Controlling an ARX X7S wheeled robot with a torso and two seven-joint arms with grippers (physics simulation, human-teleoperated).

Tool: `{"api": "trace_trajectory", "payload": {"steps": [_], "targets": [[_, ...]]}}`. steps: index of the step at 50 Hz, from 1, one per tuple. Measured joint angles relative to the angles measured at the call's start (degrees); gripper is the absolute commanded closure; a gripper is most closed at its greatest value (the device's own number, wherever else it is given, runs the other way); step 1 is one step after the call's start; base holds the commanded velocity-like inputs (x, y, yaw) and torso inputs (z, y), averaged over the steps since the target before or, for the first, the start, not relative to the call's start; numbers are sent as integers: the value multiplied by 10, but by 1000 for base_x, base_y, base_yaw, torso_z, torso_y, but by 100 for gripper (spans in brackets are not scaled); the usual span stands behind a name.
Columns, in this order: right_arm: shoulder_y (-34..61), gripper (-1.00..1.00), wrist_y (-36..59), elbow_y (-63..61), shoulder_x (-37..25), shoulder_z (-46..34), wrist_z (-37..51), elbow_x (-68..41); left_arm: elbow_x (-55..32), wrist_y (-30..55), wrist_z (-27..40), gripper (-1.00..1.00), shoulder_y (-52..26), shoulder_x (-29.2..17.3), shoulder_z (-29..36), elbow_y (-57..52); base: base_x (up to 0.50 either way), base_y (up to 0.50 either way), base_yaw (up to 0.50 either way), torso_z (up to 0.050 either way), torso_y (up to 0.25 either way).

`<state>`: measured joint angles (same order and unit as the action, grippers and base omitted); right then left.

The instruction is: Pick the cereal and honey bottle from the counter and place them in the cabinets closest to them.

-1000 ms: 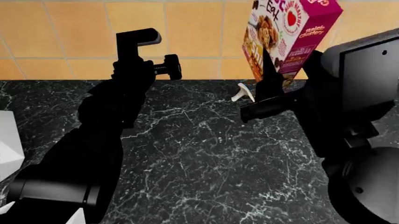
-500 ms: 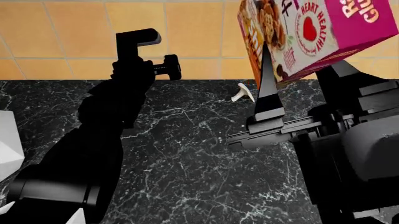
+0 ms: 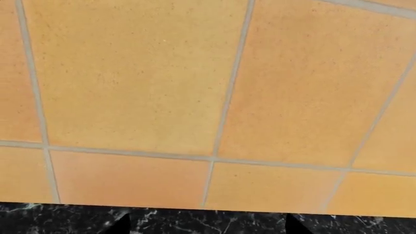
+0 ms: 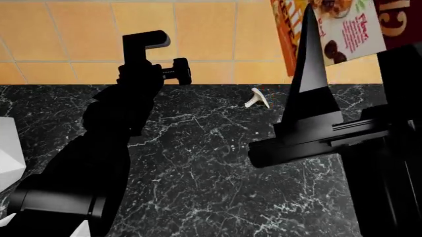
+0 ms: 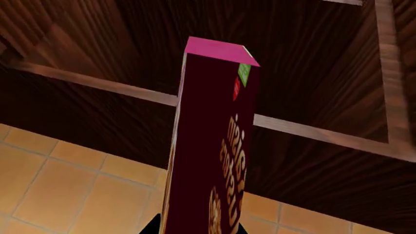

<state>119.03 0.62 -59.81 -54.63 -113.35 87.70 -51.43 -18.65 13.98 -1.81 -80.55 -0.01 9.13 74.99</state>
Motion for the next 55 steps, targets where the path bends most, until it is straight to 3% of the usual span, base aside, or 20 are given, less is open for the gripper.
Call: {"api": "trace_trajectory", "payload": {"steps": [5, 18, 37, 55], "targets": [[62, 100, 0, 0, 5, 12, 2, -53, 0, 0, 2, -100, 0, 0, 1, 0, 0, 0, 0, 0, 0], [126, 100, 38, 39, 11, 143, -53, -183, -3, -2, 6, -100, 0, 0, 6, 0, 0, 0, 0, 0, 0], [144, 100, 118, 184, 39, 291, -156, -273, -3, -1, 8, -100, 0, 0, 8, 0, 0, 0, 0, 0, 0], [115, 100, 145, 387, 91, 356, -265, -303, -5, -1, 12, -100, 1, 0, 13, 0, 0, 0, 0, 0, 0]]}}
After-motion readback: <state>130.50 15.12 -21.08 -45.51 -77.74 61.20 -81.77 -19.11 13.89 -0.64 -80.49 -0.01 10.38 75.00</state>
